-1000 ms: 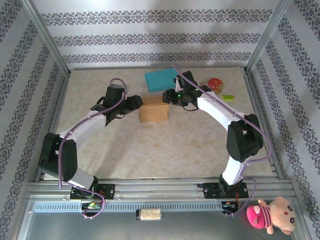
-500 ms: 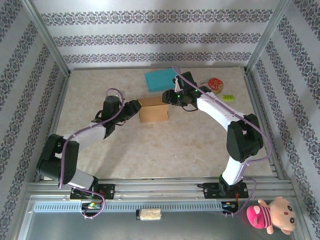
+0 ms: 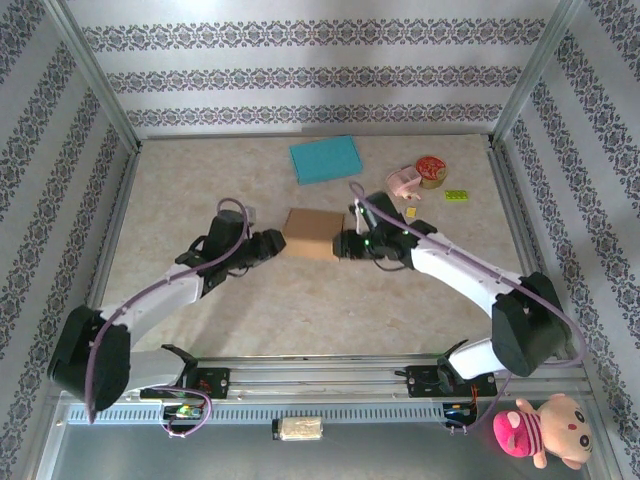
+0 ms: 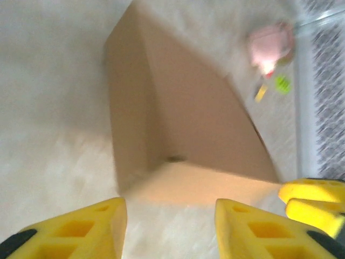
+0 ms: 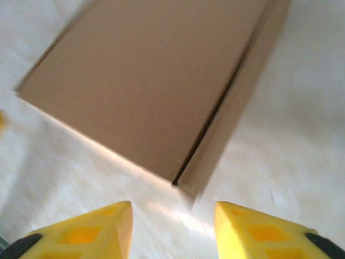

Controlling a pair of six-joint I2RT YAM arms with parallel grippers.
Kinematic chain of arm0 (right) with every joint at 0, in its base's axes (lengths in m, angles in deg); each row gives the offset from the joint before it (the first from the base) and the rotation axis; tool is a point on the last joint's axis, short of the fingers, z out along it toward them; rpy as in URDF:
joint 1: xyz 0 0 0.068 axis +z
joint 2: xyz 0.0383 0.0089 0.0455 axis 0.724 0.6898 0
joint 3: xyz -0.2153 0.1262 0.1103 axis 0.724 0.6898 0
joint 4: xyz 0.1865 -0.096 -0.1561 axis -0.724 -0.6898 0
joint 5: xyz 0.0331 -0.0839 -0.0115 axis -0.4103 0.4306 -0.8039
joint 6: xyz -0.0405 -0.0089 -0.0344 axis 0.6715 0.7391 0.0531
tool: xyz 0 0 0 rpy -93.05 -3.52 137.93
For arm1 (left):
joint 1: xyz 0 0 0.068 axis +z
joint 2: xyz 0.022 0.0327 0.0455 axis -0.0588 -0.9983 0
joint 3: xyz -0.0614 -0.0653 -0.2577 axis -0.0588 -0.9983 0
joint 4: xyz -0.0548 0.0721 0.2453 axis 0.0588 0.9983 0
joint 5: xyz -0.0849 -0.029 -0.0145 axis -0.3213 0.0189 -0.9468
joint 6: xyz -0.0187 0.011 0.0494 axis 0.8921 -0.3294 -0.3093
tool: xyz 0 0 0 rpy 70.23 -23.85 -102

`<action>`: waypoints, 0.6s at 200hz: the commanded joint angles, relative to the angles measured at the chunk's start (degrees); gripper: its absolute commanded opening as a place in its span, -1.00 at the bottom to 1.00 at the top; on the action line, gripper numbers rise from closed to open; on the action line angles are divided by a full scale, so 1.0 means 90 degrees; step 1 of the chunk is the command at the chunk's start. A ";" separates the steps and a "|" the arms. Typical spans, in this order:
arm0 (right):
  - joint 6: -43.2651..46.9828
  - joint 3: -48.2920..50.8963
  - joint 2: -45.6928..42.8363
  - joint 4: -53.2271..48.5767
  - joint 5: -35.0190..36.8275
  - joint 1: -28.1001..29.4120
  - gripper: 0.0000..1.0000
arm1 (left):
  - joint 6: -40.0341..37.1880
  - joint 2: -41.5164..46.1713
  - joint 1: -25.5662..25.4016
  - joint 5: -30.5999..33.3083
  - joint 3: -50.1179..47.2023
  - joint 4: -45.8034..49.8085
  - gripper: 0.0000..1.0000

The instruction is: Fold the paper box

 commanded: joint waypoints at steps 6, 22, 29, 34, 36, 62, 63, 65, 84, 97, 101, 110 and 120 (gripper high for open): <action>0.0198 0.0013 -0.0340 -0.0754 0.0269 -0.0086 0.12 | -0.0573 0.0551 -0.0176 0.0792 0.0047 0.1321 0.19; 0.0414 -0.0253 -0.0510 -0.0620 0.0504 -0.0185 0.36 | -0.1172 0.0709 -0.0176 0.1429 0.0128 0.1209 0.40; 0.0476 -0.0339 -0.0577 -0.0468 0.0685 -0.0302 0.47 | -0.1542 0.0759 -0.0175 0.1796 0.0162 0.1102 0.48; 0.0518 -0.0372 -0.0613 -0.0335 0.0832 -0.0423 0.52 | -0.1860 0.0797 -0.0180 0.2044 0.0163 0.0995 0.53; 0.0538 -0.0386 -0.0625 -0.0273 0.0895 -0.0466 0.55 | -0.1965 0.0815 -0.0183 0.2154 0.0163 0.0942 0.55; 0.0758 -0.0074 -0.0913 0.0804 0.1780 -0.1341 0.76 | -0.3676 0.1184 -0.0157 0.3804 -0.0476 -0.0509 0.80; 0.0782 -0.0048 -0.0923 0.0862 0.1833 -0.1378 0.77 | -0.3733 0.1199 -0.0161 0.3881 -0.0518 -0.0550 0.81; 0.0824 0.0015 -0.0945 0.0979 0.1924 -0.1440 0.78 | -0.3837 0.1231 -0.0132 0.3983 -0.0630 -0.0743 0.84; 0.1469 0.0678 -0.1181 0.2151 0.2644 -0.1961 0.95 | -0.4754 0.1451 0.0276 0.4616 -0.1359 -0.2087 0.95; 0.1965 0.1094 -0.1287 0.2803 0.2879 -0.2262 0.96 | -0.5218 0.1542 0.0680 0.4689 -0.1653 -0.2502 0.97; 0.2063 0.1185 -0.1300 0.2903 0.2874 -0.2372 0.96 | -0.5346 0.1569 0.0812 0.4649 -0.1716 -0.2581 0.97; 0.2243 0.1349 -0.1287 0.3048 0.2777 -0.2636 0.96 | -0.5598 0.1620 0.1098 0.4540 -0.1880 -0.2762 0.98; 0.2395 0.1511 -0.1247 0.3130 0.2688 -0.2905 0.96 | -0.5827 0.1654 0.1396 0.4349 -0.2107 -0.2944 0.99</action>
